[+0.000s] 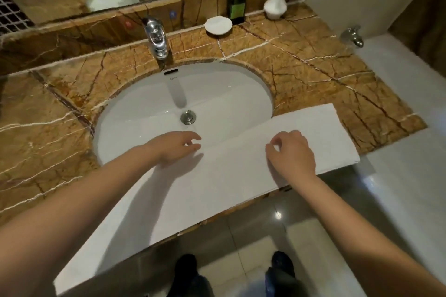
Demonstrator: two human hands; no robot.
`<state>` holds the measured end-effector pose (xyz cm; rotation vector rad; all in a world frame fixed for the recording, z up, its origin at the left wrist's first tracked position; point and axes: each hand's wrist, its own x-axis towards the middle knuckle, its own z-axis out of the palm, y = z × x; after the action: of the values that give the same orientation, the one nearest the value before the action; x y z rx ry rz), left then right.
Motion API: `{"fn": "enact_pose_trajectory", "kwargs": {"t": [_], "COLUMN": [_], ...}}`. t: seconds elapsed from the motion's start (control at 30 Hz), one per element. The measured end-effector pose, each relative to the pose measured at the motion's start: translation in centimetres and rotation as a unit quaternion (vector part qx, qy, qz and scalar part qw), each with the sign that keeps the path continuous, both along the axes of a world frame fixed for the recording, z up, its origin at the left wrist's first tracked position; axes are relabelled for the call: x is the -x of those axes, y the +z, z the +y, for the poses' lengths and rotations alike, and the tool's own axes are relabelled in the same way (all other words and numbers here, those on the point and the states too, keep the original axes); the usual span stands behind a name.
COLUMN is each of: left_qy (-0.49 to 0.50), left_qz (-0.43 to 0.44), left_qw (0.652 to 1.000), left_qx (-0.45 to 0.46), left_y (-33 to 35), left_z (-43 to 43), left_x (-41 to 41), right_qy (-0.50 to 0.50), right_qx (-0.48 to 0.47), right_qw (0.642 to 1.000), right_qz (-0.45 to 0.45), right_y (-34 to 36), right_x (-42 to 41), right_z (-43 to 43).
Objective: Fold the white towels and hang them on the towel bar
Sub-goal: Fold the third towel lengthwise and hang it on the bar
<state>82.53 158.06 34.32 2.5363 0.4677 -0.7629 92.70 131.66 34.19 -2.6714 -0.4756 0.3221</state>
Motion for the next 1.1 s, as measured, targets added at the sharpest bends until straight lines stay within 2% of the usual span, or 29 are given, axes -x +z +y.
{"fn": "enact_pose_trajectory", "kwargs": {"t": [0.1, 0.2, 0.33, 0.47, 0.53, 0.7, 0.87, 1.1], "left_qy": [-0.037, -0.042, -0.032, -0.058, -0.076, -0.079, -0.074, -0.045], "left_qz": [0.010, 0.012, 0.064, 0.079, 0.074, 0.060, 0.042, 0.005], "left_qw": [0.998, 0.994, 0.976, 0.964, 0.959, 0.954, 0.938, 0.927], "left_qx": [0.045, 0.103, 0.207, 0.249, 0.262, 0.282, 0.337, 0.372], "left_y": [-0.9, -1.6, -1.4, -0.7, -0.2, 0.4, 0.2, 0.3], "left_z": [1.2, 1.5, 1.3, 0.7, 0.5, 0.8, 1.3, -0.2], "left_x": [-1.4, -2.4, -3.4, -4.3, -4.8, -5.3, -5.0, -3.7], "right_qy": [-0.083, -0.217, -0.369, -0.414, -0.417, -0.376, -0.387, -0.385], "right_qx": [-0.005, -0.026, -0.032, -0.170, -0.190, -0.114, -0.151, -0.212], "right_qw": [0.996, 0.974, 0.914, 0.835, 0.811, 0.849, 0.822, 0.820], "right_qz": [0.013, 0.051, 0.165, 0.320, 0.364, 0.354, 0.389, 0.366], "right_y": [-0.2, -0.9, -2.2, -2.6, -2.3, -2.2, -2.6, -2.1], "right_x": [0.7, 3.5, 9.1, 12.7, 13.0, 12.8, 13.4, 13.5], "right_z": [-0.2, -1.0, -1.4, 0.6, 1.8, 3.3, 3.0, 1.9]}}
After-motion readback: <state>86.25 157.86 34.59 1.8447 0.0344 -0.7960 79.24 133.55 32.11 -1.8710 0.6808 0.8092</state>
